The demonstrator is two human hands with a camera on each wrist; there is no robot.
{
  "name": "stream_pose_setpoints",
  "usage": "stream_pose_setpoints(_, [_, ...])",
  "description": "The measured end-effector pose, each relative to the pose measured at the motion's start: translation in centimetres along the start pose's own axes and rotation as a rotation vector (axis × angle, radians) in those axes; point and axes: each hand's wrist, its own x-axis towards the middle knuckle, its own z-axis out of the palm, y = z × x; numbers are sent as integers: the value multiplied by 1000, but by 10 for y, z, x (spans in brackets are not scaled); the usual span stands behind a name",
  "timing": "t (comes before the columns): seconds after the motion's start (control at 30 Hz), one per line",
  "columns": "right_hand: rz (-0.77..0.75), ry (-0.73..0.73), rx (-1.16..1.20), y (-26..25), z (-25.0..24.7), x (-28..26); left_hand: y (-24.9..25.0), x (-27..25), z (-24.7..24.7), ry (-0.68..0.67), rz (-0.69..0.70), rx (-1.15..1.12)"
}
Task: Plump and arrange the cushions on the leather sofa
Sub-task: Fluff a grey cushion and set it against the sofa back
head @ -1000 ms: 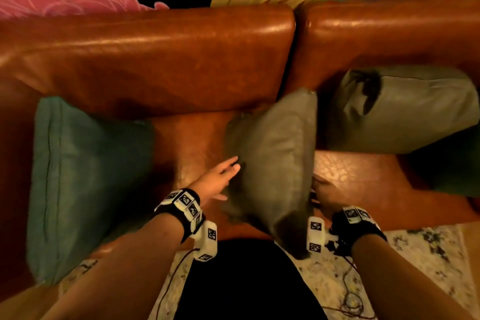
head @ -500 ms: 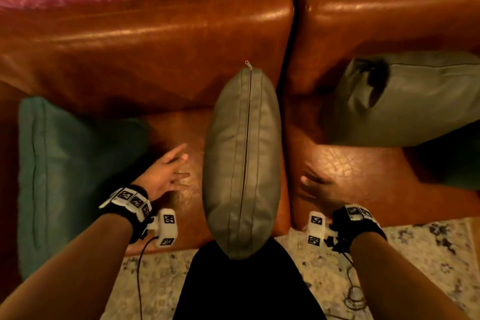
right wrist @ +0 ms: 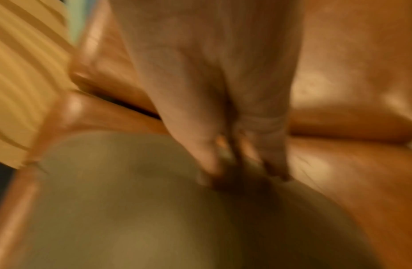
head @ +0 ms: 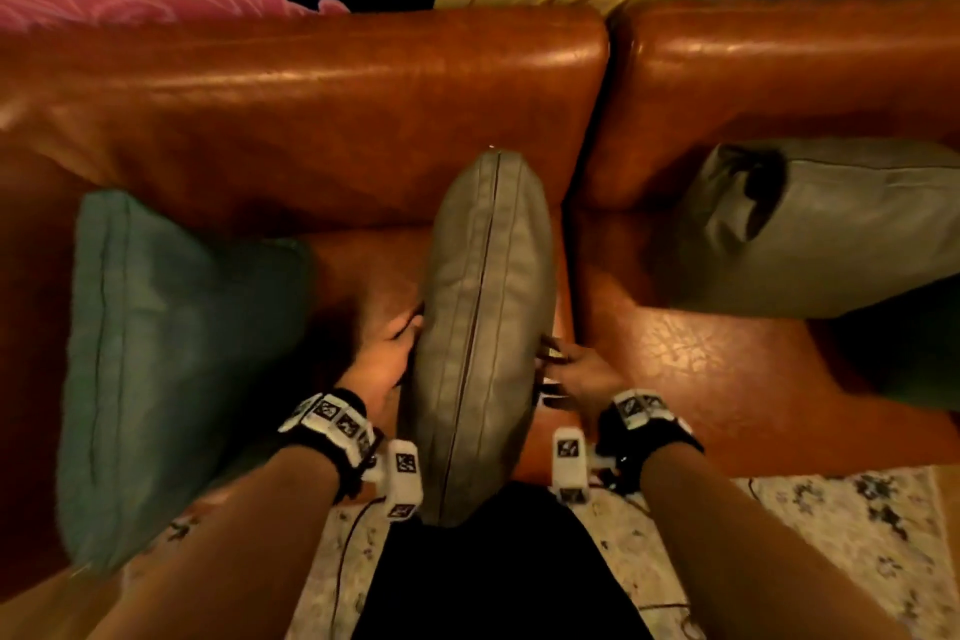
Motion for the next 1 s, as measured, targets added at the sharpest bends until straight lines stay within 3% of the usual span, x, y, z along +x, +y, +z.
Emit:
stream_pose_setpoints(0.07, [-105, 136, -176, -33, -22, 7, 2, -10, -28, -123, -168, -65])
stream_pose_setpoints(0.13, [-278, 301, -119, -77, -28, 17, -11, -21, -47, -291, -355, -2])
stream_pose_setpoints(0.23, [-392, 261, -52, -151, -10, 38, -48, -41, -35, -550, -555, 110])
stream_pose_setpoints(0.3, [-399, 325, -220, -178, 2, 53, -64, -53, -2, -684, -614, 99])
stream_pose_setpoints(0.4, [-480, 401, -464, -181, 5, 54, -68, -75, 25, -526, -556, -34])
stream_pose_setpoints(0.5, [-551, 386, -522, -180, -16, 44, -57, -85, -10, -327, -415, -105])
stream_pose_setpoints(0.63, [-610, 290, -71, -170, -41, -8, 0, -77, -99, 123, 22, -41])
stream_pose_setpoints(0.7, [-592, 204, 202, -151, -42, -37, 38, -65, -128, 248, 177, -134])
stream_pose_setpoints(0.77, [-459, 167, 315, -130, -38, -41, 58, -41, -141, 275, 200, -192])
stream_pose_setpoints(0.83, [-359, 216, 168, -112, -35, -37, 63, -18, -141, 298, 137, -166])
stream_pose_setpoints(0.9, [-412, 264, 35, -108, -36, -35, 66, -8, -140, 253, 129, -210])
stream_pose_setpoints(1.0, [-506, 177, 220, -120, -35, -48, 82, -14, -147, 181, 264, -362])
